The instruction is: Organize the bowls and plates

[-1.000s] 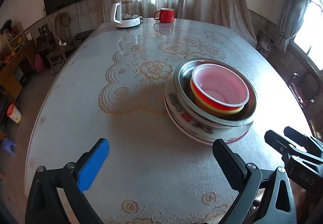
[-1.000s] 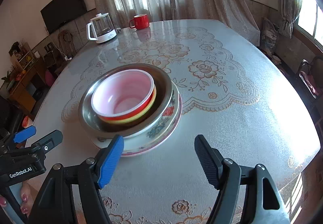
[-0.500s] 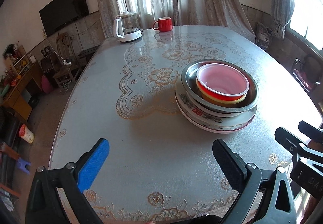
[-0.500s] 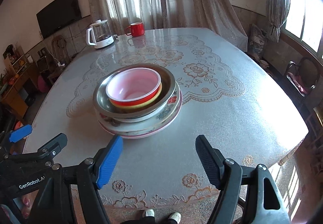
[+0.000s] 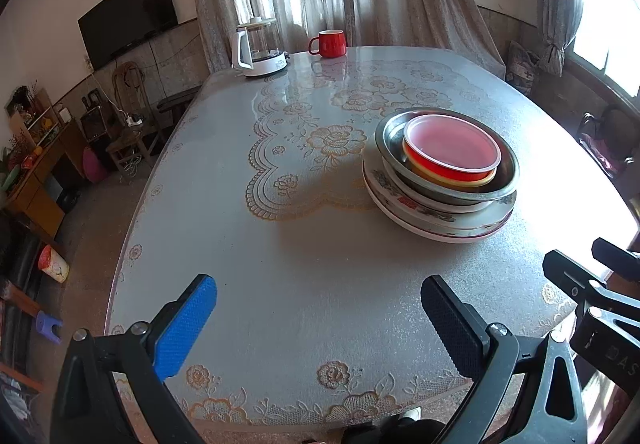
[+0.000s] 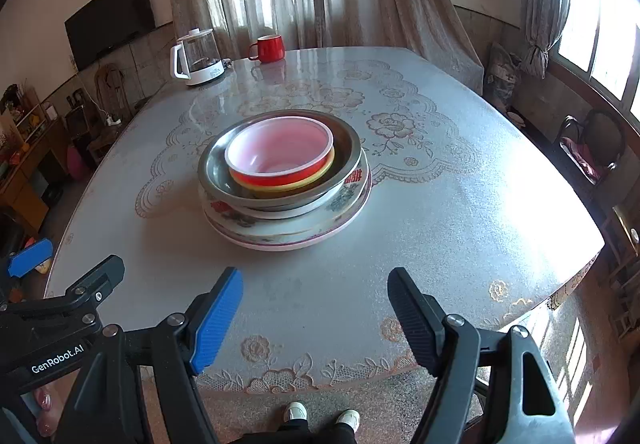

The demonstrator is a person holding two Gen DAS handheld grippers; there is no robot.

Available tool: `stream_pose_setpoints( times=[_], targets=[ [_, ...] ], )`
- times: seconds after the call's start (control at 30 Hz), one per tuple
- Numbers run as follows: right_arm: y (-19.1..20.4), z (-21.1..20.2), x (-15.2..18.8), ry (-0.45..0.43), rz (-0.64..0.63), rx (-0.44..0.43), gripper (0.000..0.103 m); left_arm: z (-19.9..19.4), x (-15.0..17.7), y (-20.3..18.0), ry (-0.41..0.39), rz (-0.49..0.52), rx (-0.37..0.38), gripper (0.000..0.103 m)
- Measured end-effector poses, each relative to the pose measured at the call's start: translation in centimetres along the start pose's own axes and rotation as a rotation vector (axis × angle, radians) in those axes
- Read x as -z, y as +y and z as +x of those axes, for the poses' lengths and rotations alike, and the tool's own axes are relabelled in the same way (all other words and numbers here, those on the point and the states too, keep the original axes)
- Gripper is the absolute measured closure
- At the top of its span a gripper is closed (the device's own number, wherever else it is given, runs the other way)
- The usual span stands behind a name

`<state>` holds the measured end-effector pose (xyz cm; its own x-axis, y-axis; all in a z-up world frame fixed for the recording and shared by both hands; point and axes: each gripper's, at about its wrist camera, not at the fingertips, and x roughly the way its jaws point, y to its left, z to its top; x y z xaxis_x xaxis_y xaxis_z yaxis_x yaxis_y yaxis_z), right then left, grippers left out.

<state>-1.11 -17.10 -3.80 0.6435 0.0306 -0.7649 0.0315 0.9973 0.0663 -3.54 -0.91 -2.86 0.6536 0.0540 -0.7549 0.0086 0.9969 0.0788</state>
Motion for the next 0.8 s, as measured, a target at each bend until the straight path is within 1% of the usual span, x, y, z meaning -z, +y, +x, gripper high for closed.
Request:
stream_pose_setpoints(
  times=[0.2,0.47,0.8],
  targets=[
    [0.66,-0.21,0.18,0.002,-0.004,0.008,0.027,-0.14,0.08,0.48,-0.004,-0.014,0.024,0.000],
    [0.86,-0.32,0.09,0.000,-0.005,0.028,0.027,-0.04,-0.05,0.41,-0.009,-0.008,0.054,0.000],
    [0.70,-0.07,-0.09,0.004,-0.003,0.041,0.027,0.29,-0.37,0.45,-0.007,-0.011,0.052,0.000]
  ],
)
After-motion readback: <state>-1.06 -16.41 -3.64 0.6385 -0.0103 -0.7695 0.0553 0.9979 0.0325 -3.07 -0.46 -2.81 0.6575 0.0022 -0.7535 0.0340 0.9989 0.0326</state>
